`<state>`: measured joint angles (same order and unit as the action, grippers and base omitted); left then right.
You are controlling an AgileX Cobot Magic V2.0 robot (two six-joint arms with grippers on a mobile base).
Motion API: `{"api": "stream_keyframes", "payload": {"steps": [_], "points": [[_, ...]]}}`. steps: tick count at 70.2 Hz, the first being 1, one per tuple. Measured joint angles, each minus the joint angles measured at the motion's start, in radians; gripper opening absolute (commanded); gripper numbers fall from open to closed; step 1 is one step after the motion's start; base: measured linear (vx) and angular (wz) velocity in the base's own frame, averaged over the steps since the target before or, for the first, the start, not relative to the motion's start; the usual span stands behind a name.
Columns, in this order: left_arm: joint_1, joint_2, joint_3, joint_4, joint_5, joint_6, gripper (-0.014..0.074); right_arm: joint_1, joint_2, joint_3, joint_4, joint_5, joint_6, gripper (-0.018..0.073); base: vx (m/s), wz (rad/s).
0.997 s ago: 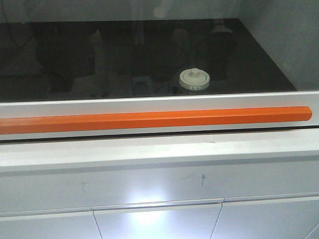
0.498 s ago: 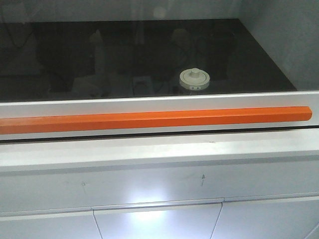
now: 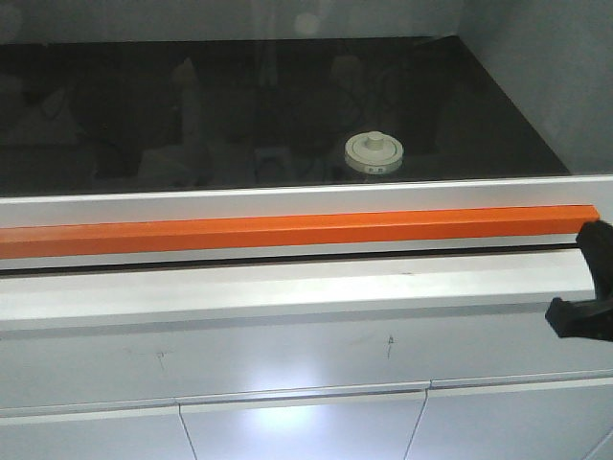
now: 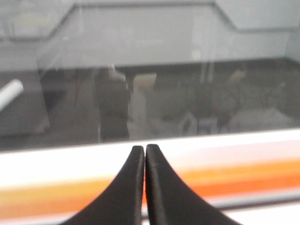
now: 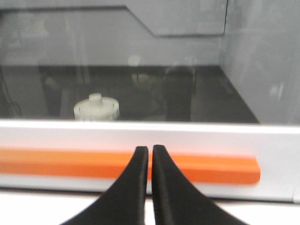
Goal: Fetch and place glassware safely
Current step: 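Move both grippers up to the orange handle bar of the door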
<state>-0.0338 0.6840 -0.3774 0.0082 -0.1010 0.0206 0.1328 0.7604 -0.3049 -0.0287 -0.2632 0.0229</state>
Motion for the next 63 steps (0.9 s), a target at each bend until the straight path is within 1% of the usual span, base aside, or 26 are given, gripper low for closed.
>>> {"api": "stream_keyframes", "payload": {"steps": [9,17,23,48,63], "points": [[0.0,0.0,0.099,0.0,-0.104,0.0,-0.0007,0.0,0.018,0.065,0.0,-0.026,0.0,-0.0001,0.0,0.0],[0.0,0.0,0.17,0.0,-0.21,0.0,-0.0007,0.0,0.063,0.119,0.0,-0.107,0.0,-0.0001,0.0,0.0],[0.0,0.0,0.199,0.0,-0.254,0.0,-0.0007,0.0,0.114,0.138,0.0,-0.175,0.0,-0.0001,0.0,0.0],[0.0,0.0,0.213,0.0,-0.304,0.0,-0.0007,0.0,0.44,0.14,-0.003,-0.501,-0.023,-0.0001,0.0,0.0],[0.0,0.0,0.213,0.0,-0.316,0.0,-0.0007,0.0,0.639,0.138,-0.004,-0.731,-0.043,-0.0001,0.0,0.0]]}}
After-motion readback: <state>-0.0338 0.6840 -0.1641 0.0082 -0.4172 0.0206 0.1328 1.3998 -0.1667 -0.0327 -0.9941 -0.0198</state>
